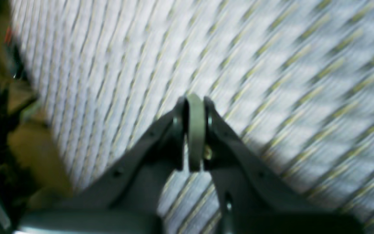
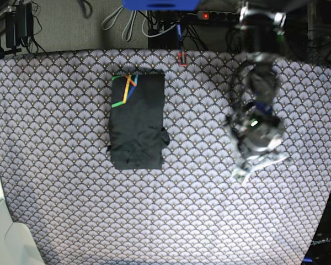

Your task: Fold the T-shirt properly

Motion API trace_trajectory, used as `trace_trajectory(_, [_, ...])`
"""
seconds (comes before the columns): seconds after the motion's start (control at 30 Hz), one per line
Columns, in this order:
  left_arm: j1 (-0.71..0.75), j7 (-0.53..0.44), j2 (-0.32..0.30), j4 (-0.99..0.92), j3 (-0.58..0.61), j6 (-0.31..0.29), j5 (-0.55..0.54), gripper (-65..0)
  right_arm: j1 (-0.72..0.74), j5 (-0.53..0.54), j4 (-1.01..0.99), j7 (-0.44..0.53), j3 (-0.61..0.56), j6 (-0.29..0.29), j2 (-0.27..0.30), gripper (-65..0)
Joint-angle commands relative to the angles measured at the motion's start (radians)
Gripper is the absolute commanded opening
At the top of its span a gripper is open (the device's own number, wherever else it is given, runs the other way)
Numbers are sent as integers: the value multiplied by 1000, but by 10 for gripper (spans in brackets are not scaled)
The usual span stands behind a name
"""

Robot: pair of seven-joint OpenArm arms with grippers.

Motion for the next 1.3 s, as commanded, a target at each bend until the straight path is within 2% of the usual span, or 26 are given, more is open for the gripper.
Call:
trace_trajectory(0.0, [17, -4, -15, 59, -11, 3, 1, -647, -27, 3, 14, 16, 18, -8, 4, -650])
trace_trajectory(0.13, [193, 22, -99, 206, -57, 3, -1, -647, -105, 5, 12, 16, 46, -8, -47, -650])
trace_trajectory(0.23, [337, 19, -139, 229, -103, 3, -1, -647, -159, 6, -6, 16, 42, -8, -59, -650])
trace_trajectory(0.4, [515, 8, -139, 229, -195, 1, -11, -647, -177, 5, -144, 18, 41, -8, -48, -650])
trace_trajectory(0.57, [664, -2, -142, 225, -292, -1, -188, -647, -202, 5, -359, 36, 29, -8, 7, -650])
trace_trajectory(0.63, [723, -44, -139, 225, -343, -13, -268, -647, -217, 5, -445, 94, 9, -8, 10, -650])
trace_trajectory(0.77, [851, -136, -124, 202, -415, -91, -383, -647, -249, 3, -631, 226, -37, -8, 12, -650])
trace_trajectory(0.83, [896, -191, -101, 153, -433, -119, -400, -647, -249, 3, -738, 261, -62, -8, 19, -650])
trace_trajectory(0.9, [914, -252, -72, 68, -430, -136, -395, -647, -238, 3, -870, 275, -102, -8, 50, -650])
trace_trajectory(1.07, [901, -423, -13, -185, -429, -139, -395, -647, -154, 3, -1254, 314, -238, -8, 140, -650])
trace_trajectory(1.2, [810, -573, -16, -461, -366, -134, -393, -647, -105, 5, -1447, 496, -335, -8, 157, -650])
trace_trajectory(1.27, [747, -644, -30, -631, -321, -129, -372, -647, -100, 5, -1501, 568, -422, -8, 156, -650])
